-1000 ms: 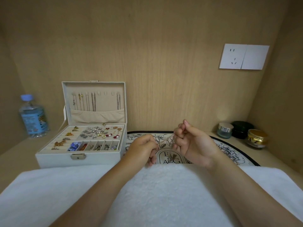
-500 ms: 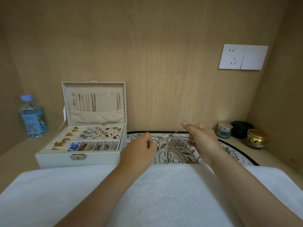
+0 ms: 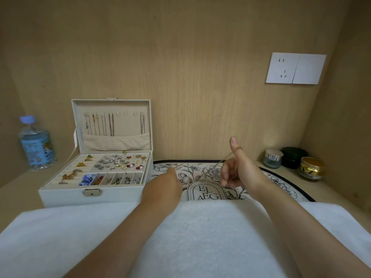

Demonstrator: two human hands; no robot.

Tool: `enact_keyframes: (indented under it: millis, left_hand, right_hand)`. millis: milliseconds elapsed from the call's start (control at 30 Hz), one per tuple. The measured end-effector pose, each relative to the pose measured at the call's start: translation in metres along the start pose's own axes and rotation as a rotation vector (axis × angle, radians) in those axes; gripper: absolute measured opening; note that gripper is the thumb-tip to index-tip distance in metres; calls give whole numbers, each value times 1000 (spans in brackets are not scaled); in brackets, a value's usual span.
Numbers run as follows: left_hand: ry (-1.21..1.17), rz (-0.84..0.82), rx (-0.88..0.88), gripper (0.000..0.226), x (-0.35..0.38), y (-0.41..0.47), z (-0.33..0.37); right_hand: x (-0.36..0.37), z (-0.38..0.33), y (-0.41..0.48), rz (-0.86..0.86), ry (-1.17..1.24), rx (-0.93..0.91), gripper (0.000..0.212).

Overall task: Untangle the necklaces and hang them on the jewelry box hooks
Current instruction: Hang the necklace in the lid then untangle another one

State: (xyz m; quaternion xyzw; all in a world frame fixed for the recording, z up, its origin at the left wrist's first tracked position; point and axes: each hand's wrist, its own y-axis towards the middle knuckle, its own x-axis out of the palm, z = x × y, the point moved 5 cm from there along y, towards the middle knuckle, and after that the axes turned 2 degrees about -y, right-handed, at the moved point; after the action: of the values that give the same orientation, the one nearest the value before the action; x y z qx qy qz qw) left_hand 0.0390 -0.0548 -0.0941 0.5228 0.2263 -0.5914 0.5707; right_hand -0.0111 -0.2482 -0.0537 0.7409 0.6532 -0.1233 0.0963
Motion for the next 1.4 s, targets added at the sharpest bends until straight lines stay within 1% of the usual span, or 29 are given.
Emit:
enact_keyframes:
  millis: [67, 100, 233, 267, 300, 400, 433, 467, 500, 567, 600, 633, 700, 767, 833, 900, 967, 1000, 1033, 1100, 1233, 1300, 1400]
  left_hand:
    - [107, -50, 16, 15, 4, 0, -4]
    - [148, -74, 23, 16, 5, -1, -4]
    - [232, -135, 15, 20, 7, -3, -1]
    - [233, -134, 8, 21, 7, -2, -1]
    - [229, -127, 14, 20, 6, -1, -2]
    - [205, -48, 117, 26, 5, 0, 0]
    - [124, -22, 152, 28, 4, 0, 2]
    - [-5, -3, 174, 28, 2, 0, 4]
    - [-186, 7, 176, 28, 0, -1, 9]
    - [-624, -42, 93, 26, -3, -4, 20]
    - [-840, -98, 32, 28, -2, -7, 26]
    - [-1008, -154, -23, 31, -1, -9, 31]
    - [-1177, -228, -65, 42, 1, -12, 39]
    - [-1233, -303, -83, 49, 5, -15, 42]
    - [-1229, -370, -120, 53, 10, -16, 41]
    - [-1143, -397, -188, 46, 11, -16, 37]
    - [-1003, -334, -218, 25, 6, -11, 30]
    - [-916, -269, -191, 13, 1, -7, 26]
    - [-829, -207, -146, 7, -5, -4, 23]
    - [-710, -140, -58, 12, -16, -1, 16]
    - [-741, -169, -25, 16, -30, 1, 5]
    - [-724, -156, -16, 15, -36, 2, 1]
    - [-659, -134, 31, 14, -50, 2, -1]
  right_hand:
    - [-5, -3, -4, -27, -50, 15, 102]
    - [-7, -3, -3, -31, -62, 27, 105]
    - [-13, 5, 4, 36, -64, 38, 108]
    - [-15, 6, 5, 72, -66, 26, 106]
    - [-18, 5, 5, 111, -81, 14, 98]
    - [-20, 4, 7, 199, -249, -32, 58]
    - [-18, 5, 8, 215, -309, -46, 49]
    - [-15, 8, 11, 214, -353, -57, 46]
    - [-10, 11, 13, 199, -373, -65, 46]
    - [0, 13, 16, 163, -408, -94, 41]
    - [4, 11, 16, 151, -423, -123, 35]
    - [8, 8, 15, 148, -419, -164, 27]
    - [14, 1, 14, 167, -382, -250, 22]
    - [17, -1, 14, 180, -339, -287, 25]
    - [20, -2, 15, 158, -302, -296, 25]
    - [21, -4, 14, 139, -315, -328, 25]
    - [20, -2, 14, 107, -348, -307, 20]
    - [19, 1, 14, 81, -348, -281, 16]
    - [18, 3, 14, 52, -347, -259, 12]
    - [18, 6, 14, -5, -336, -232, 9]
    - [25, 2, 10, -91, -162, -245, 4]
    - [31, 0, 9, -97, -109, -241, 7]
    - [36, -8, 11, -54, -130, -265, 9]
